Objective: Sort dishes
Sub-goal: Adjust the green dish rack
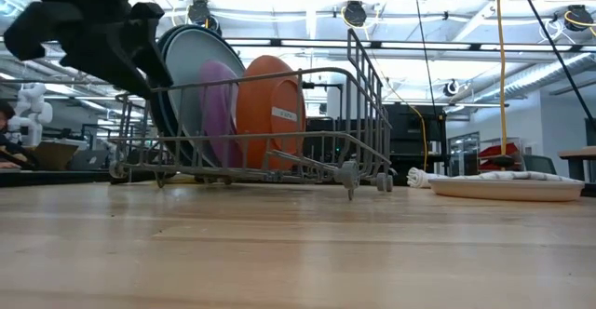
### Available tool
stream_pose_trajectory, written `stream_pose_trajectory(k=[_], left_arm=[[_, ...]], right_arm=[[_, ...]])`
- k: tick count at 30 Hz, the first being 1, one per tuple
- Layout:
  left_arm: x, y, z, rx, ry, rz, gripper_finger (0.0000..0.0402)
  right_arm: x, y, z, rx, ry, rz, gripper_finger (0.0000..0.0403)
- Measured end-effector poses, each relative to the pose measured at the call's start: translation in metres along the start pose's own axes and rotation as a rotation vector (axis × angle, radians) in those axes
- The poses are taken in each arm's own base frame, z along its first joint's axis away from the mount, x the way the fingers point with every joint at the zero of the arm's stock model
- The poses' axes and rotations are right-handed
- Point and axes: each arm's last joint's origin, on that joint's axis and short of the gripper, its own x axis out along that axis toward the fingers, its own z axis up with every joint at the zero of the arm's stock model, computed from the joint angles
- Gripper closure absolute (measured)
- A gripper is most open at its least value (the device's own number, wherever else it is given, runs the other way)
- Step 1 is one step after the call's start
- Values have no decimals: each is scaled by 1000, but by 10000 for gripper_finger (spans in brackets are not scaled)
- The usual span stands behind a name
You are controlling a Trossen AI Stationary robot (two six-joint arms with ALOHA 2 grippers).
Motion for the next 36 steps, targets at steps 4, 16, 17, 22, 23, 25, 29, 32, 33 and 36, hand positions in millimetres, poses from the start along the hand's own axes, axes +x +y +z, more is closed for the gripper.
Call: stream_pose_trajectory(k=[4, 16, 17, 22, 23, 25, 29, 32, 33, 36], left_arm=[[0, -1, 2, -15, -18, -9, 171], [2, 2, 3, -128, -25, 16, 171], [2, 3, 3, -129, -28, 45, 171], [6, 7, 2, -85, -5, 80, 171], [8, 7, 2, -78, 7, 63, 171], [13, 7, 1, -71, 37, 33, 171], [24, 5, 1, -84, 79, 14, 171], [29, 2, 2, -110, 88, -3, 184], [30, 1, 3, -132, 81, -18, 190], [29, 0, 8, -187, 40, -49, 216]], right_arm=[[-2, 1, -1, -5, 1, 8, 403], [-19, 12, -12, -8, 20, 17, 403], [-20, 13, -13, -7, 18, 19, 403], [-23, 15, -13, -5, 13, 23, 403], [-23, 15, -13, -2, 13, 23, 403], [-23, 15, -13, 5, 13, 22, 403], [-23, 15, -13, 10, 13, 22, 403], [-24, 16, -14, 8, 12, 24, 403], [-24, 16, -14, 7, 11, 24, 403], [-25, 16, -14, 4, 10, 25, 403]])
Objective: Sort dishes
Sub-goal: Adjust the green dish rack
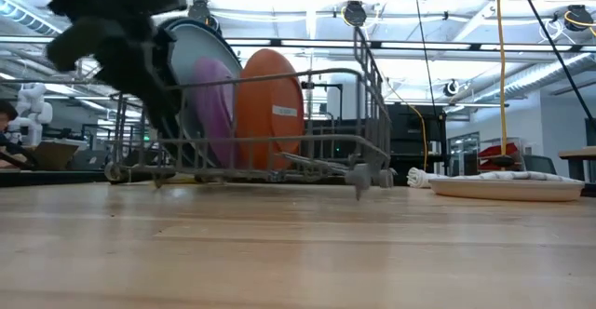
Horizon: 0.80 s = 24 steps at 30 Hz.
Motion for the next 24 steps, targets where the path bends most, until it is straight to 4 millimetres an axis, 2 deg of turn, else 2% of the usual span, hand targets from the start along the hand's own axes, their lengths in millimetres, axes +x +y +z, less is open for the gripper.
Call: stream_pose_trajectory(k=[6, 13, 17, 24], left_arm=[[-1, -2, 11, -99, -100, -44, 259], [-2, -5, 22, -213, -188, -107, 281], [-2, -5, 21, -199, -183, -108, 289], [-3, -6, 17, -17, -152, -91, 288]], right_arm=[[0, 0, 0, -4, 3, -2, 403], [0, 0, 0, -4, 3, -4, 403], [0, 0, 0, -4, 3, -4, 403], [0, 0, 0, -5, 2, -3, 403]])
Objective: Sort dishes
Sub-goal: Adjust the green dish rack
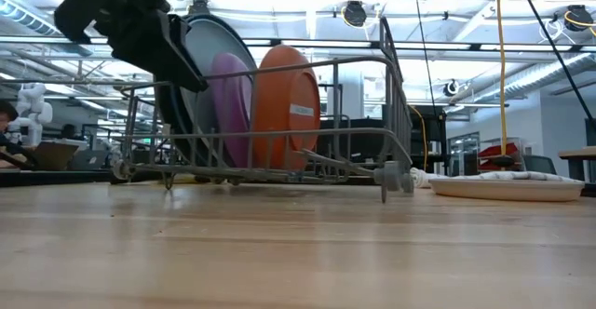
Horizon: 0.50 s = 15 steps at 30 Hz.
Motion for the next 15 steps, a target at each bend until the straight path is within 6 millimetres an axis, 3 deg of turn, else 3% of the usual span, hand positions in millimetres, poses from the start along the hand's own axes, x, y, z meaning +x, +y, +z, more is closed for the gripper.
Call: stream_pose_trajectory(k=[7, 15], left_arm=[[2, 1, -5, 66, 43, 39, 297], [3, 0, 1, -7, 8, 44, 372]], right_arm=[[0, 0, 0, 0, 0, 0, 403], [0, 0, 0, 0, 0, 0, 403]])
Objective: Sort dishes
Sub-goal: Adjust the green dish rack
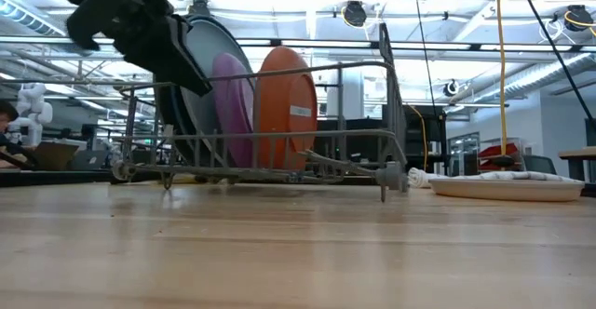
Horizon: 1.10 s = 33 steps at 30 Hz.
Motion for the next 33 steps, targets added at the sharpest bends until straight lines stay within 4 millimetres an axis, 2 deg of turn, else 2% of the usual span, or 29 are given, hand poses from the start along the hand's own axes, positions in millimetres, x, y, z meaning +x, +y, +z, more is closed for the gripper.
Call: stream_pose_trajectory(k=[6, 20, 25, 29, 33], left_arm=[[0, 0, 10, -57, -4, 15, 375], [23, -18, 44, -260, 16, 39, 375], [22, -22, 57, -427, 11, -44, 381], [22, -23, 58, -431, 16, -53, 398], [19, -26, 57, -265, 9, -45, 393]], right_arm=[[0, 0, 0, -1, 0, 0, 403], [-4, 3, -2, -14, -6, 7, 403], [-11, 7, -4, -32, -12, 16, 403], [-15, 10, -6, -38, -24, 9, 403], [-17, 11, -7, -38, -33, 4, 403]])
